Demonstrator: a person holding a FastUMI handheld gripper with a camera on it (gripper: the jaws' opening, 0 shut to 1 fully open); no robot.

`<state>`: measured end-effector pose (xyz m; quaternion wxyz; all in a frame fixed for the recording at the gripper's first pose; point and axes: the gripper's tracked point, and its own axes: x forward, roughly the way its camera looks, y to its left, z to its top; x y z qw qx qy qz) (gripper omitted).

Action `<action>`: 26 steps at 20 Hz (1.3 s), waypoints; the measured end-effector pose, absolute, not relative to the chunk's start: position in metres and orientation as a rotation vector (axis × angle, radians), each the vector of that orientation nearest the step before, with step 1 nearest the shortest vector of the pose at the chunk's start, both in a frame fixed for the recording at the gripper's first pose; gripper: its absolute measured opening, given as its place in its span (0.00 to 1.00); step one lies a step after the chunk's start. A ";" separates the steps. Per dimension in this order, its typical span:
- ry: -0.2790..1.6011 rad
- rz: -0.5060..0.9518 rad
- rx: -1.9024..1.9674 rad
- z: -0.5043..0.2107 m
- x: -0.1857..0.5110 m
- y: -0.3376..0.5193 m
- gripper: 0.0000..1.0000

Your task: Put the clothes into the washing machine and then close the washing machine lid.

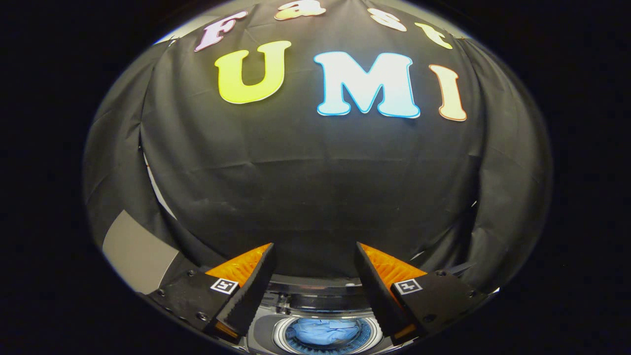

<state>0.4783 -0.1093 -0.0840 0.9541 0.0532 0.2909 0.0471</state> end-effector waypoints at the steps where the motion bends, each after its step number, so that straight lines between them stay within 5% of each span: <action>1: 0.600 0.095 0.115 -0.088 0.481 -0.108 0.98; 26: 0.655 0.101 0.092 -0.112 0.438 -0.096 0.95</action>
